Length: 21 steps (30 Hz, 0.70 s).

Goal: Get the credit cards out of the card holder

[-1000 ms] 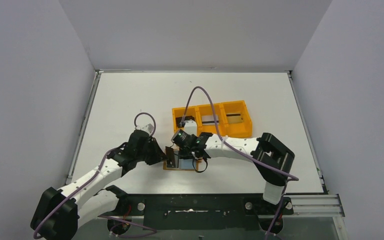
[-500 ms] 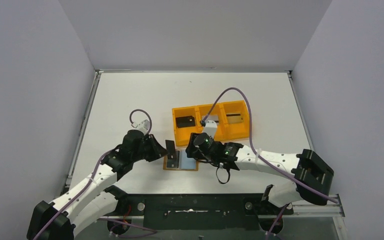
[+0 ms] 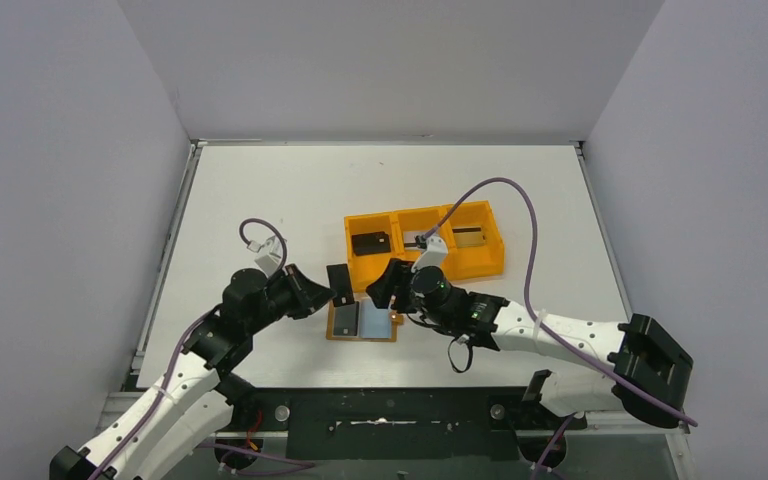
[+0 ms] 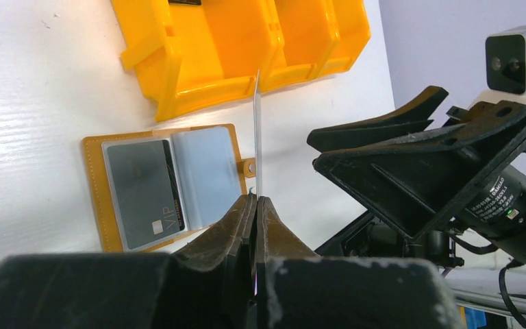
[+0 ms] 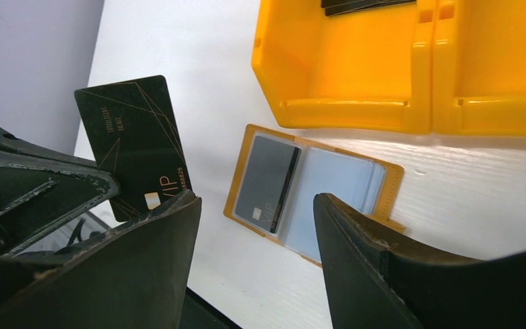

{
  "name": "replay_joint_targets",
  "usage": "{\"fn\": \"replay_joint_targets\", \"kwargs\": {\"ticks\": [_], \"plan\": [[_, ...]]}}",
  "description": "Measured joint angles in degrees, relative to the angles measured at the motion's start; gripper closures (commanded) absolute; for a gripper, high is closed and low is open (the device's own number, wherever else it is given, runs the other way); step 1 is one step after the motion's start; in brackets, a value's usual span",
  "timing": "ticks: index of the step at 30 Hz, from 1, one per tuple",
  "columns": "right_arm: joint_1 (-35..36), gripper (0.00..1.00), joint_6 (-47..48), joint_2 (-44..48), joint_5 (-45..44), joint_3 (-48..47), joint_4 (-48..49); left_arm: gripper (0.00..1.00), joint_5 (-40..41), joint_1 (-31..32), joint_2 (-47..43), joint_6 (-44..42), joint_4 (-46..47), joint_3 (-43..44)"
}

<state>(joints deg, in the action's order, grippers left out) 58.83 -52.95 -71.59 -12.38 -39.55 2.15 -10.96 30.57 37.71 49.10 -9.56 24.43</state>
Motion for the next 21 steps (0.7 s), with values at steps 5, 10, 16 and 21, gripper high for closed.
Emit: {"fn": "replay_joint_targets", "kwargs": {"ticks": [5, 10, 16, 21], "plan": [[-1.57, 0.32, -0.02, 0.00, 5.31, 1.51, 5.49, 1.00, -1.01, 0.00, -2.21, 0.09, 1.40, -1.53], [-2.71, 0.30, -0.11, -0.02, 11.41, 3.56, 12.41, 1.00, -3.76, 0.00, -2.43, 0.39, 4.37, -2.47], [-5.46, 0.36, -0.28, -0.09, 19.34, 4.33, 19.76, 1.00, -9.55, 0.00, -1.29, 1.86, 11.39, -3.06], [-9.14, 0.49, -1.73, -1.40, 27.39, 5.60, 27.41, 1.00, -14.43, -0.09, 1.42, 4.04, 18.93, -4.61]]}}
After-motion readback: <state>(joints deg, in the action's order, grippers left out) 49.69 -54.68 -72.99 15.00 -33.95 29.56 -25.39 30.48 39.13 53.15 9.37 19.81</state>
